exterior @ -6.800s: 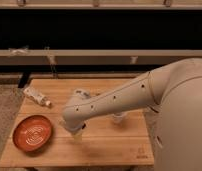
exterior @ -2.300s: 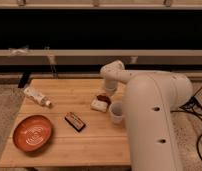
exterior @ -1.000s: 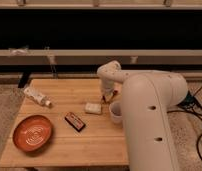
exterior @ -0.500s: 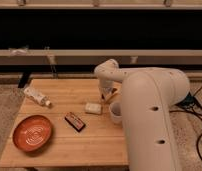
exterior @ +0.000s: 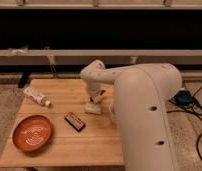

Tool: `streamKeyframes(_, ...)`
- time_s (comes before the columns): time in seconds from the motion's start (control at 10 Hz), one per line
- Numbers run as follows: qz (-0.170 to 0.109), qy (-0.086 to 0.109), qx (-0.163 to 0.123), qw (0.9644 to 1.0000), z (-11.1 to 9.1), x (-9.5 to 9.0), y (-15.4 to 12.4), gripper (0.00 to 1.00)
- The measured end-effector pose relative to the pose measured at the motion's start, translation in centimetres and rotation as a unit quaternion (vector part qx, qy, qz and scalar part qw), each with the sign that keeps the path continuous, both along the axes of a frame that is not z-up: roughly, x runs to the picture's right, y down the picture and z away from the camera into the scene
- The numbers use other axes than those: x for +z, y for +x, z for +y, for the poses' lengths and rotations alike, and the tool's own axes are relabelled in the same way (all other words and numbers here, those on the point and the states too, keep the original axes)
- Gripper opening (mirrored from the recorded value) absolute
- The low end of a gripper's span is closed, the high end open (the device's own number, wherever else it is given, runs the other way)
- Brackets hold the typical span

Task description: Place the pepper on the white sponge

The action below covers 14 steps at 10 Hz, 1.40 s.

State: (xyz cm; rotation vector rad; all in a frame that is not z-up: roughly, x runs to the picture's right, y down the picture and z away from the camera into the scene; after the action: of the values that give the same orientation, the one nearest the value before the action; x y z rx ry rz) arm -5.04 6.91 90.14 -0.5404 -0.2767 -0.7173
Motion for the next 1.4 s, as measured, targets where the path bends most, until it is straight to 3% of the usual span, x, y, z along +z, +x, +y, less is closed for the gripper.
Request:
streamKeyframes(0.5, -0.016, -0.020, -0.002, 0.9997, 1.9, -1.5, -1.8, 0.00)
streamKeyframes(1.4, -0.015, -0.037, 0.004, 0.9992, 3.8, -3.4, -1.6, 0.00)
